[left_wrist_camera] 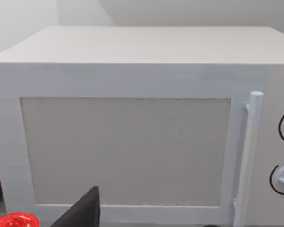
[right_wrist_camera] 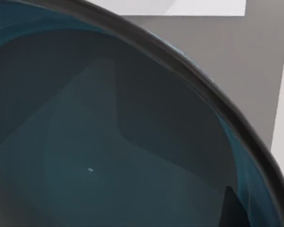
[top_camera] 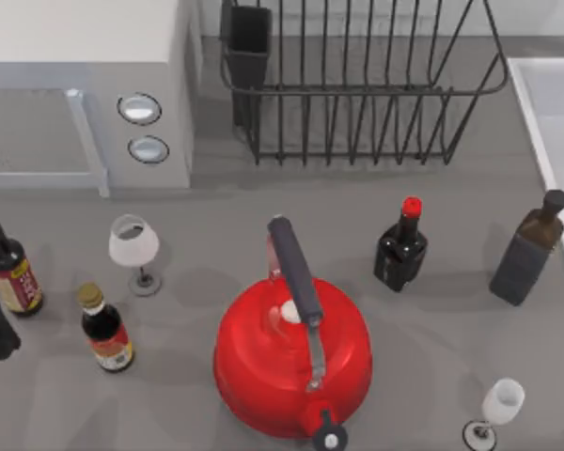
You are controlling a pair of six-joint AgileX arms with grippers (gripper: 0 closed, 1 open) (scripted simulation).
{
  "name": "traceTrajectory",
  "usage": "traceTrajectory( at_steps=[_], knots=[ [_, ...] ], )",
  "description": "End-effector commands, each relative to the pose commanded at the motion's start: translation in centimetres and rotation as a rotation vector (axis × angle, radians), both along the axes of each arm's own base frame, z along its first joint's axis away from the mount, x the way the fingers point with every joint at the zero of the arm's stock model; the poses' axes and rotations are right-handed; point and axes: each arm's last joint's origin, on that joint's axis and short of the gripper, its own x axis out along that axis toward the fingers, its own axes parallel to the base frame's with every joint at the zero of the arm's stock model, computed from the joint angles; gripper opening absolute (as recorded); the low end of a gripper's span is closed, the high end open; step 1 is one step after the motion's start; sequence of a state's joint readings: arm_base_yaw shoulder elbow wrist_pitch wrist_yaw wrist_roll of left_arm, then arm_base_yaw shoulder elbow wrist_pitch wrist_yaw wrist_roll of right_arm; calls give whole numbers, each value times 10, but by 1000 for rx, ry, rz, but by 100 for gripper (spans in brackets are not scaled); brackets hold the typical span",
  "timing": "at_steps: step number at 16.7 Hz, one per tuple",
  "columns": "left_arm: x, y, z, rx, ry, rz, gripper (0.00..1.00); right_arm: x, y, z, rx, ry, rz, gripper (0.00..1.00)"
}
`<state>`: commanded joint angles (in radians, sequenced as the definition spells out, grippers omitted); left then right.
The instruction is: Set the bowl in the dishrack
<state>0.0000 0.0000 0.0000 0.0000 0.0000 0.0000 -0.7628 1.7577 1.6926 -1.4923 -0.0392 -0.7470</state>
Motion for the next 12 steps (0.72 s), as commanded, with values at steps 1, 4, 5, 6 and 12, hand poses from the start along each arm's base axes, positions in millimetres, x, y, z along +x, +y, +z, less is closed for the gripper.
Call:
traceTrajectory(
  at_steps=[1,4,5,6,12],
  knots=[
    [0,0,0,0,0,0,100,-3,3,12,-7,-7,-1,0],
    [0,0,0,0,0,0,100,-7,8,27,-19,-19,-1,0],
    [0,0,0,0,0,0,100,-7,8,27,-19,-19,-1,0],
    [0,0,0,0,0,0,100,-7,8,27,-19,-19,-1,0],
    [0,0,0,0,0,0,100,19,28,30,-141,-55,33,0]
  ],
)
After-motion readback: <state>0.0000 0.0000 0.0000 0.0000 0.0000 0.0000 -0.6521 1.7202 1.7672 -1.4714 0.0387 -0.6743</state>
